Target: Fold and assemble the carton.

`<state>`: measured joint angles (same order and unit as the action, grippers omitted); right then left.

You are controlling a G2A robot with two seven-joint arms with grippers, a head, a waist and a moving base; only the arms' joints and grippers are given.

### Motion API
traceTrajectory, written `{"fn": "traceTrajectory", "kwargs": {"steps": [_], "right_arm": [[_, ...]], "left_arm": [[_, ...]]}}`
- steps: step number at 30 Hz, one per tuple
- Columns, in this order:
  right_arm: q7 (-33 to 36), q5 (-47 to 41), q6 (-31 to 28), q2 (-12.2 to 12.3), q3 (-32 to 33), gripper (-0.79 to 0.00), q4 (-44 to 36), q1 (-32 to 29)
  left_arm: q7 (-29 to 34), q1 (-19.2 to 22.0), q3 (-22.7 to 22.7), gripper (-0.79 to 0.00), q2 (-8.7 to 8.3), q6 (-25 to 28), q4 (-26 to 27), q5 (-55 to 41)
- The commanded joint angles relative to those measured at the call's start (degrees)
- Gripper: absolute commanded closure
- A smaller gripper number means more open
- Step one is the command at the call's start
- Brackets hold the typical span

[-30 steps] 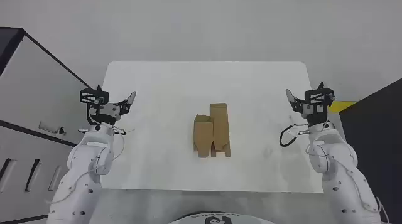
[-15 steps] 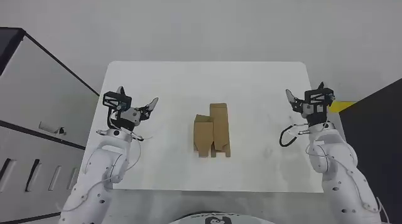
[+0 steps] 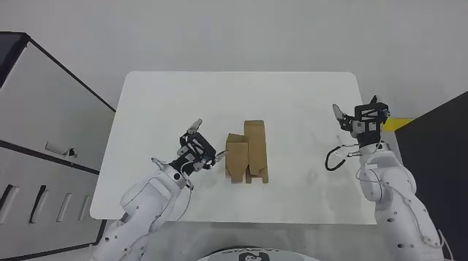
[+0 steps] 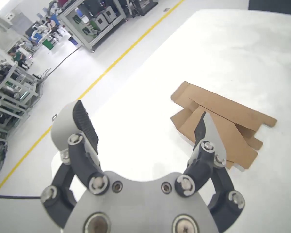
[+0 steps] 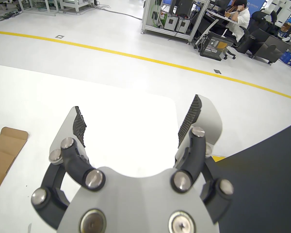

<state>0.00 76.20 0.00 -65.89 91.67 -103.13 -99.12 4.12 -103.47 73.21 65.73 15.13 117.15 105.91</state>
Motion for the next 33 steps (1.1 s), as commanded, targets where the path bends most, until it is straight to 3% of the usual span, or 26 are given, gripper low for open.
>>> {"fn": "traceTrajectory", "kwargs": {"steps": [1,7,13,18,25,27,33], "right_arm": [[0.00,0.00,0.00,0.00,0.00,-0.785,0.00,0.00],[0.00,0.00,0.00,0.00,0.00,-0.785,0.00,0.00],[0.00,0.00,0.00,0.00,0.00,-0.785,0.00,0.00],[0.00,0.00,0.00,0.00,0.00,-0.785,0.00,0.00],[0.00,0.00,0.00,0.00,0.00,-0.785,0.00,0.00],[0.00,0.00,0.00,0.00,0.00,-0.785,0.00,0.00],[0.00,0.00,0.00,0.00,0.00,-0.785,0.00,0.00]], "left_arm": [[-0.05,0.01,0.05,-0.785,0.00,-0.08,0.00,-0.10],[-0.50,0.08,-0.86,-0.785,-0.11,0.84,0.27,2.41],[0.99,0.23,-8.19,-0.785,-0.09,1.84,-1.88,15.17],[3.02,1.82,-13.02,-0.785,0.54,1.18,-4.58,17.04],[3.50,2.27,-13.03,-0.785,0.54,1.05,-4.49,17.89],[4.08,2.64,-14.41,-0.785,0.30,2.42,-4.12,23.96],[8.92,2.59,-18.86,-0.785,0.60,6.19,-4.63,27.79]]}}
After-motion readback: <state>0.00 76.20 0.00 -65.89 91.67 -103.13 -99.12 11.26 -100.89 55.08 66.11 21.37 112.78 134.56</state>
